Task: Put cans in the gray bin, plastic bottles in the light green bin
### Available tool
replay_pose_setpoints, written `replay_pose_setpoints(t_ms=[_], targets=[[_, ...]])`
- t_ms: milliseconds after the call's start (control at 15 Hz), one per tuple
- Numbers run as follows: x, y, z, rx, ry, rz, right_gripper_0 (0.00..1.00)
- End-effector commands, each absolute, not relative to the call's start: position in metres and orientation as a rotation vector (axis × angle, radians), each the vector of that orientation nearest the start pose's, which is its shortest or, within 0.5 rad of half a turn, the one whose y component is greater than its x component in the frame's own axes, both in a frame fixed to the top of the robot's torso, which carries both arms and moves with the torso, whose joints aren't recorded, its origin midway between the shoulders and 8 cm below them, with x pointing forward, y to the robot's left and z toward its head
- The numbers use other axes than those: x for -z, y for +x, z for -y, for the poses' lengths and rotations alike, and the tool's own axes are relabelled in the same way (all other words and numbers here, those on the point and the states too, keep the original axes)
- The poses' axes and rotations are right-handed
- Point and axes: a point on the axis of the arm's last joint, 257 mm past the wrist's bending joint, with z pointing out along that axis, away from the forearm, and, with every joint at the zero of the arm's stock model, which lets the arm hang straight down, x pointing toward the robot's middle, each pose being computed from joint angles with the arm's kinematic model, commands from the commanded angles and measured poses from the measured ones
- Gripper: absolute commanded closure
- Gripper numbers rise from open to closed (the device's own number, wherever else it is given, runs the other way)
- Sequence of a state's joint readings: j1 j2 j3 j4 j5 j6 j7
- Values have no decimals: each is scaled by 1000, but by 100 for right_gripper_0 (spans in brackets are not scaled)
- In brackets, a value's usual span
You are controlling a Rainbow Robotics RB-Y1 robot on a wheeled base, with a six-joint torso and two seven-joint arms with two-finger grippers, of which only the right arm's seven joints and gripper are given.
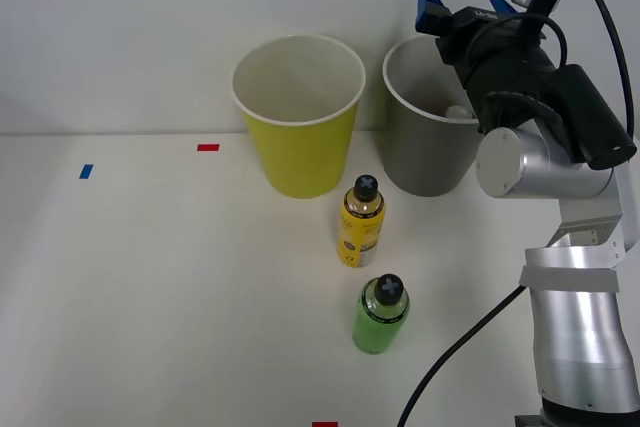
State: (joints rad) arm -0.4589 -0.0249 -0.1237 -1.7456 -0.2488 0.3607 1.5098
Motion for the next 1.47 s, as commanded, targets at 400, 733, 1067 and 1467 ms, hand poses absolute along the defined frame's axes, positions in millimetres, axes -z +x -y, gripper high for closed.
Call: replay_pose_setpoints(t_ms=[400,733,1067,1467], targets=[[-38,613,189,-348,117,-1259,0],[-47,575,210,-393,144,-1169,0],[-20,509,243,-336,141,-1185,0],[39,438,263,-244,137,-1181,0]])
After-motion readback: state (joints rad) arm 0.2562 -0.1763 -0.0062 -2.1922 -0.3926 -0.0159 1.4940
